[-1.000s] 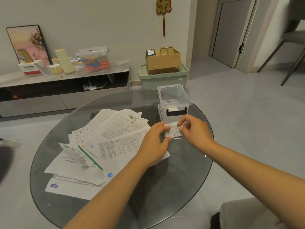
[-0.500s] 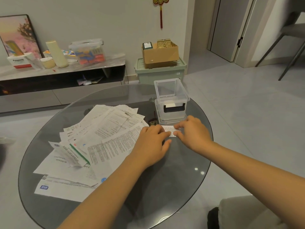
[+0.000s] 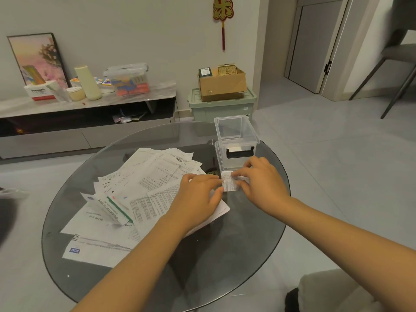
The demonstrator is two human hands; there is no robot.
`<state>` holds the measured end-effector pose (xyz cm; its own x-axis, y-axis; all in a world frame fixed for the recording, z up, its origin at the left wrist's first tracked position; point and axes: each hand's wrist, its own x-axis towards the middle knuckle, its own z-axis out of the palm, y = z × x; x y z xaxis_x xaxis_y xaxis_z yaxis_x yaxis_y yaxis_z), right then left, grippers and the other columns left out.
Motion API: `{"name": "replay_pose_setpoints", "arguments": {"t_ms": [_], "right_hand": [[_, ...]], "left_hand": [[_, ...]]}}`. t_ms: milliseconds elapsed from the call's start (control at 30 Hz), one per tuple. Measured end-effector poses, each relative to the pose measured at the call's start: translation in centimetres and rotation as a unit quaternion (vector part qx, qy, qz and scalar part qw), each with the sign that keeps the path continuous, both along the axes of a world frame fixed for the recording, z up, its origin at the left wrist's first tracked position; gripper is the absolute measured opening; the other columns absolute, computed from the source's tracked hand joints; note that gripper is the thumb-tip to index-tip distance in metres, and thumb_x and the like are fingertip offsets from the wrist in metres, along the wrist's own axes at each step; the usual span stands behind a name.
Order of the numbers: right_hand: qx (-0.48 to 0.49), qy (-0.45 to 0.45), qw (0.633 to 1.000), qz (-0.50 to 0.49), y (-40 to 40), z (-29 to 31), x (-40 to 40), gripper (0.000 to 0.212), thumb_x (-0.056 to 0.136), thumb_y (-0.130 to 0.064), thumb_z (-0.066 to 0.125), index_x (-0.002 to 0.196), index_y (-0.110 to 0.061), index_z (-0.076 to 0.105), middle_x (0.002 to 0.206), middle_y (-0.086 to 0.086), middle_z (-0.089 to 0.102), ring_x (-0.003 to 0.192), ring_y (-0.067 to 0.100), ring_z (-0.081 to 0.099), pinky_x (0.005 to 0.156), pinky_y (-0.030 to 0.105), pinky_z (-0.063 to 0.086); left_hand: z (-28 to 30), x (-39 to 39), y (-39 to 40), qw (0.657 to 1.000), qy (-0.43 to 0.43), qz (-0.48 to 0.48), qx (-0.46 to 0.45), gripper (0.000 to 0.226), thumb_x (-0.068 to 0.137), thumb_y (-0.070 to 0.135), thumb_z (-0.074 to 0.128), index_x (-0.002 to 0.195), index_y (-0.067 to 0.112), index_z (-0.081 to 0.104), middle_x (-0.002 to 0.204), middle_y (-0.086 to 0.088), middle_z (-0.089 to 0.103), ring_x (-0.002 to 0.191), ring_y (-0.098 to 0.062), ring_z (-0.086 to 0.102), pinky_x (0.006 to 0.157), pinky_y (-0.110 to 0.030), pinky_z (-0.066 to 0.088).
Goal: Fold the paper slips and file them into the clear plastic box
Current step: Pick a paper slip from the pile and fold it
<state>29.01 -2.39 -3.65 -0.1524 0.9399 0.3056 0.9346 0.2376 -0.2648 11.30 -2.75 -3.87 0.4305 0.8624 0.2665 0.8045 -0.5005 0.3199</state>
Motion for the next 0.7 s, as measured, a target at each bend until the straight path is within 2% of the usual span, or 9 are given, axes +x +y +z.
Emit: {"name": "replay_pose_setpoints", "arguments": {"t_ms": [267, 433, 533, 600, 700], "right_hand": [[0.001, 0.025, 0.998, 0.049, -2.0, 0.1, -1.9, 0.028, 0.090, -0.025, 0.060, 0.116, -0.022, 0.066, 0.105, 0.001, 0.056, 0.105, 0.022, 0.046, 0.080, 0.023, 0.028], [-0.033, -0.001, 0.996, 0.086, -3.0, -0.1, -3.0, 0.032, 0.092, -0.035, 0.054, 0.123, -0.029, 0.060, 0.110, -0.005, 0.053, 0.107, 0.014, 0.040, 0.082, 0.020, 0.027], [-0.051, -0.006, 0.993, 0.107, -3.3, -0.5, -3.7, 0.034, 0.092, -0.039, 0.052, 0.125, -0.030, 0.058, 0.111, -0.008, 0.053, 0.105, 0.012, 0.039, 0.079, 0.019, 0.026], [-0.062, -0.008, 0.990, 0.123, -3.4, -0.9, -4.2, 0.036, 0.091, -0.041, 0.054, 0.124, -0.030, 0.059, 0.111, -0.009, 0.054, 0.105, 0.012, 0.039, 0.079, 0.019, 0.025], [-0.081, -0.022, 0.984, 0.155, -3.5, -1.1, -4.9, 0.038, 0.089, -0.044, 0.054, 0.125, -0.031, 0.058, 0.114, -0.009, 0.056, 0.105, 0.014, 0.039, 0.077, 0.020, 0.026]], "left_hand": [[0.6, -2.3, -1.9, 0.995, 0.086, 0.017, -0.050, 0.039, 0.095, 0.042, 0.041, 0.132, 0.032, 0.049, 0.143, 0.012, 0.042, 0.131, -0.007, 0.034, 0.110, -0.032, 0.008], [0.8, -4.6, -3.2, 0.980, 0.168, 0.028, -0.108, 0.067, 0.084, 0.061, 0.045, 0.143, 0.033, 0.031, 0.152, 0.005, 0.025, 0.141, -0.015, 0.016, 0.117, -0.042, 0.001], [0.8, -5.7, -3.8, 0.967, 0.200, 0.036, -0.156, 0.069, 0.086, 0.057, 0.050, 0.145, 0.035, 0.022, 0.157, 0.003, 0.009, 0.145, -0.022, -0.001, 0.116, -0.045, -0.006], [0.7, -6.2, -4.2, 0.962, 0.202, 0.040, -0.182, 0.069, 0.087, 0.055, 0.049, 0.146, 0.036, 0.019, 0.158, 0.003, 0.004, 0.145, -0.022, -0.004, 0.117, -0.044, -0.002], [0.6, -6.2, -4.6, 0.962, 0.196, 0.046, -0.183, 0.064, 0.091, 0.054, 0.045, 0.147, 0.036, 0.019, 0.157, 0.002, 0.010, 0.145, -0.021, 0.007, 0.116, -0.042, 0.011]]}}
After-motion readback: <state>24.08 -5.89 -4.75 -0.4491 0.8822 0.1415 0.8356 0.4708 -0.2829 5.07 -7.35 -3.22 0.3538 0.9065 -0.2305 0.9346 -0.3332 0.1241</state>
